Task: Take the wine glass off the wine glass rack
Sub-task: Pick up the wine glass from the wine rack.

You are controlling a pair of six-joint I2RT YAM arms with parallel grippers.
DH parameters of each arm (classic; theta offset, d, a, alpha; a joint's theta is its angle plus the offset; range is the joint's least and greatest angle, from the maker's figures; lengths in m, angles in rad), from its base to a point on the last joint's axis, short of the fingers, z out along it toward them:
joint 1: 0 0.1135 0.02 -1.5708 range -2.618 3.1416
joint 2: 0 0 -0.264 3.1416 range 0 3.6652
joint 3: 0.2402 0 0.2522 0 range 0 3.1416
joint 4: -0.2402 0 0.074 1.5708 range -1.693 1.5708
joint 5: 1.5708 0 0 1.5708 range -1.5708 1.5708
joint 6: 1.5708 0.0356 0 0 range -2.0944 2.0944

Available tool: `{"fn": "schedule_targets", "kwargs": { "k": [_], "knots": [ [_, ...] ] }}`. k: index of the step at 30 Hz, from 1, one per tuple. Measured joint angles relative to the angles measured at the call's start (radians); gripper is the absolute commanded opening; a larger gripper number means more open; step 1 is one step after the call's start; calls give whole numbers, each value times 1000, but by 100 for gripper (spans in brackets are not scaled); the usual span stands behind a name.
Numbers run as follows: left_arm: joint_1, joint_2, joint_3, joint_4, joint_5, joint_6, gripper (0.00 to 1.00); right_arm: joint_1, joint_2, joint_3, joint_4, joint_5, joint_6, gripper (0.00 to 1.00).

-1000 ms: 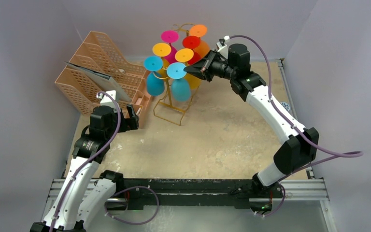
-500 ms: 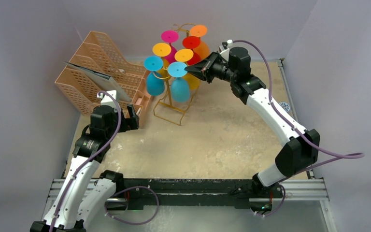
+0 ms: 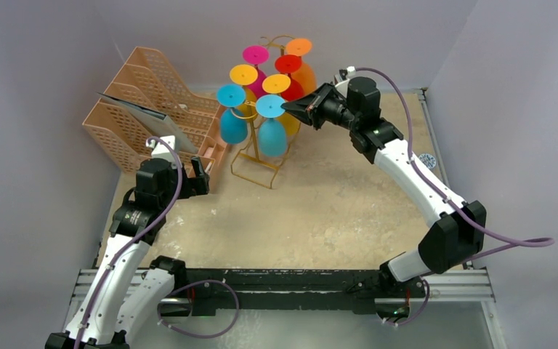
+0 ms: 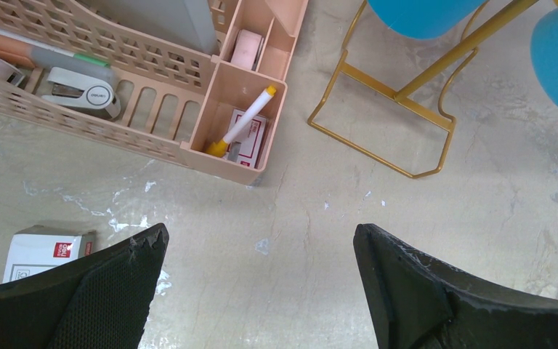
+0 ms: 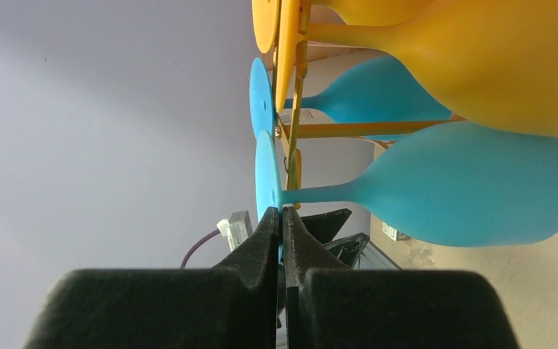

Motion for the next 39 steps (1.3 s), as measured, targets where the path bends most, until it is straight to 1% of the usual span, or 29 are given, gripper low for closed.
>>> {"fn": "schedule_targets", "kwargs": {
  "k": [7, 13, 28, 33, 39],
  "knots": [
    [0, 0, 0, 0, 0, 0, 98, 0, -6, -29, 15, 8, 17, 0],
    [0, 2, 0, 0, 0, 0, 97, 0, -53, -76, 32, 49, 32, 0],
    [0, 9, 3, 0, 1, 0, 98, 0, -82, -93, 51, 85, 39, 0],
    [0, 9, 4, 0, 0, -1, 100, 0, -106, -123, 45, 89, 39, 0],
    [0, 9, 4, -1, -19, -9, 100, 0, -138, -127, 22, 89, -13, 0]
  ]
}}
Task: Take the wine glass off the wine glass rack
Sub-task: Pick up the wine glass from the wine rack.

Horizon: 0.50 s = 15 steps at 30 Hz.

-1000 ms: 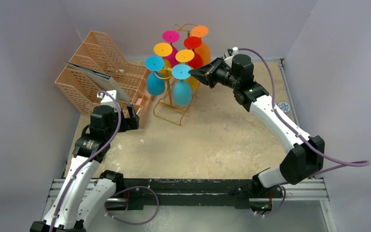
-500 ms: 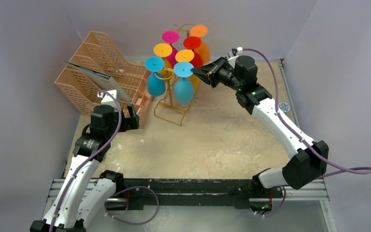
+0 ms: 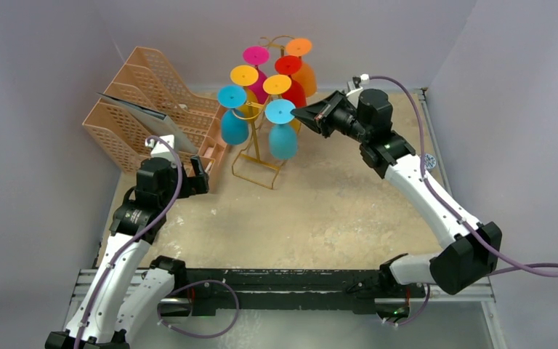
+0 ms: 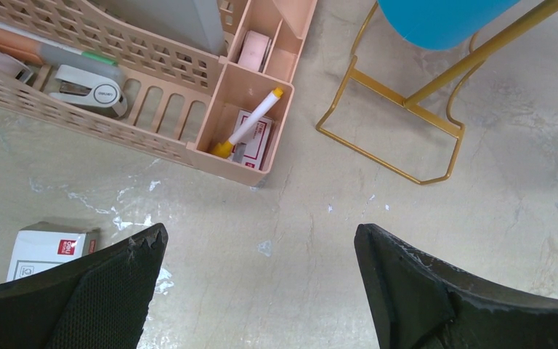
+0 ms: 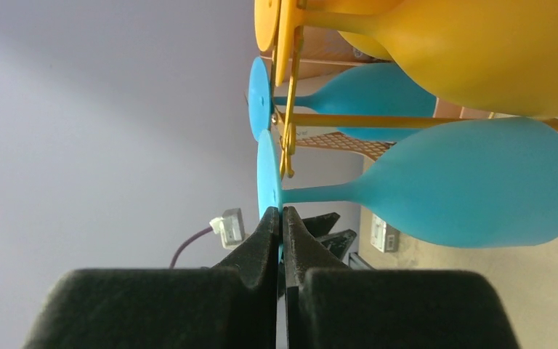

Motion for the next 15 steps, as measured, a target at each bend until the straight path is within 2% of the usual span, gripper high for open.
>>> {"fn": "schedule_targets", "kwargs": {
  "k": [15],
  "knots": [
    [0, -41, 8, 10, 34, -10, 100, 0, -237, -169, -55, 20, -140, 0]
  ]
}}
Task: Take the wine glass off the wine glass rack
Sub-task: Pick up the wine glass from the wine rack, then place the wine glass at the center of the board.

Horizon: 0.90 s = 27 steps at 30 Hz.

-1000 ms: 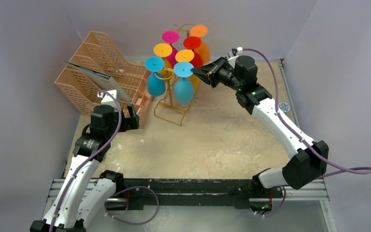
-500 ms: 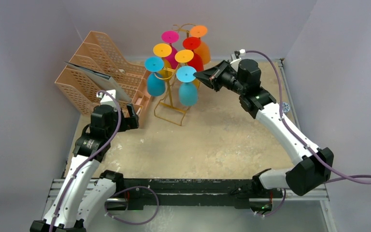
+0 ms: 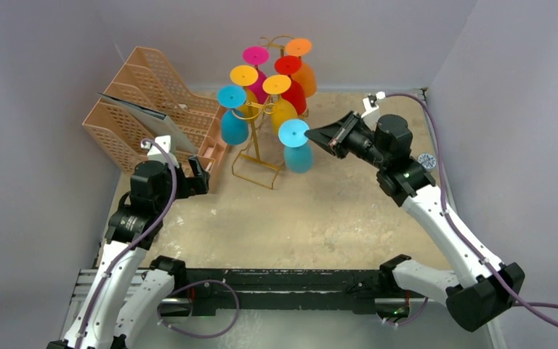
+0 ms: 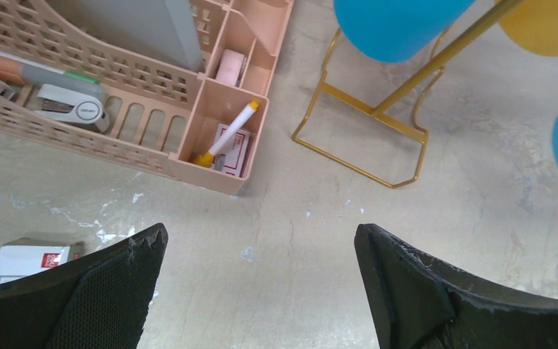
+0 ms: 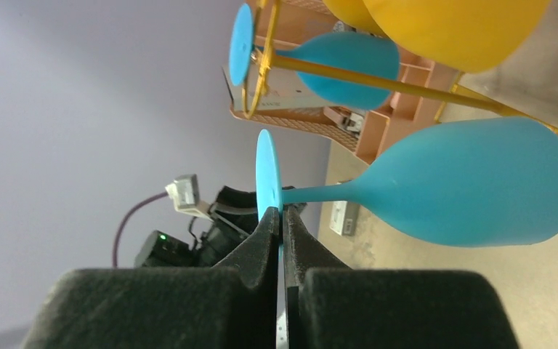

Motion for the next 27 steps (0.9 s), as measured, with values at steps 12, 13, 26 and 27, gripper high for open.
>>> {"fn": "schedule_targets", "kwargs": {
  "k": [12, 13, 26, 27],
  "knots": [
    [0, 5, 5, 99, 216, -142, 89, 0, -35, -53, -99, -113, -126, 0],
    [0, 14, 6, 115, 247, -167, 89, 0, -34, -65, -86, -131, -130, 0],
    [-53, 22, -68, 315, 621, -352, 85, 11, -81, -163, -125, -322, -311, 0],
    [-71, 20, -80, 320, 627, -358, 85, 19, -78, -172, -122, -332, -314, 0]
  ]
}}
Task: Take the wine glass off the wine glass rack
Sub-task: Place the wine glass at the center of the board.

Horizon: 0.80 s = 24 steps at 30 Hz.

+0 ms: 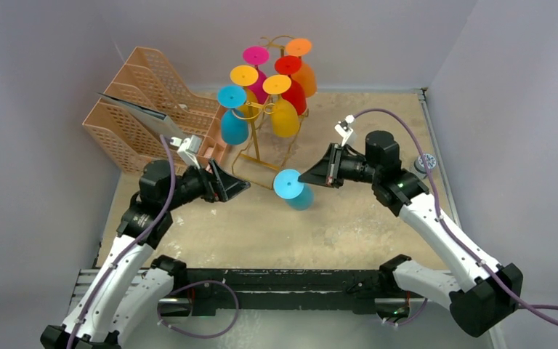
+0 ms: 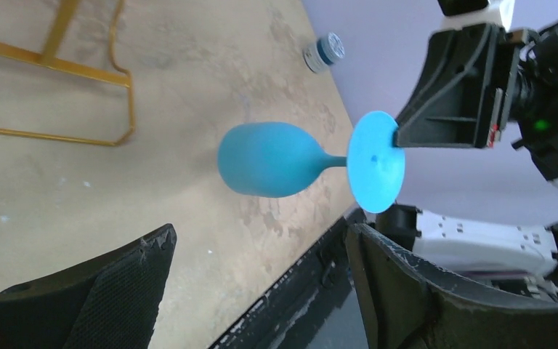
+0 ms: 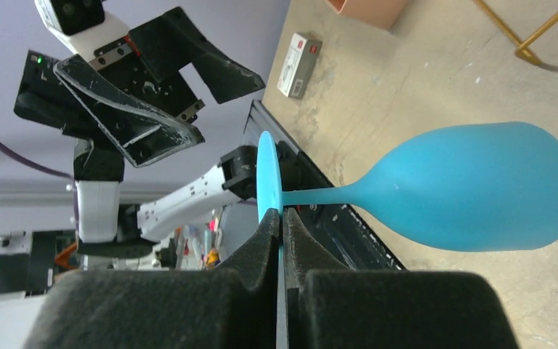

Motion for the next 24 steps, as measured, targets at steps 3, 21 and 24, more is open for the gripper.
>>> {"fn": "schedule_targets", "kwargs": {
  "k": [3, 21, 24],
  "knots": [
    [-62, -1, -38, 56, 18, -37, 84, 34, 23, -2, -2, -18, -24, 0],
    [-433, 180, -67, 306, -75, -68, 59, 92, 23, -20, -27, -14, -115, 0],
    [-433, 180, -68, 324, -87, -68, 49, 92, 14, -35, 21, -26, -101, 0]
  ]
}}
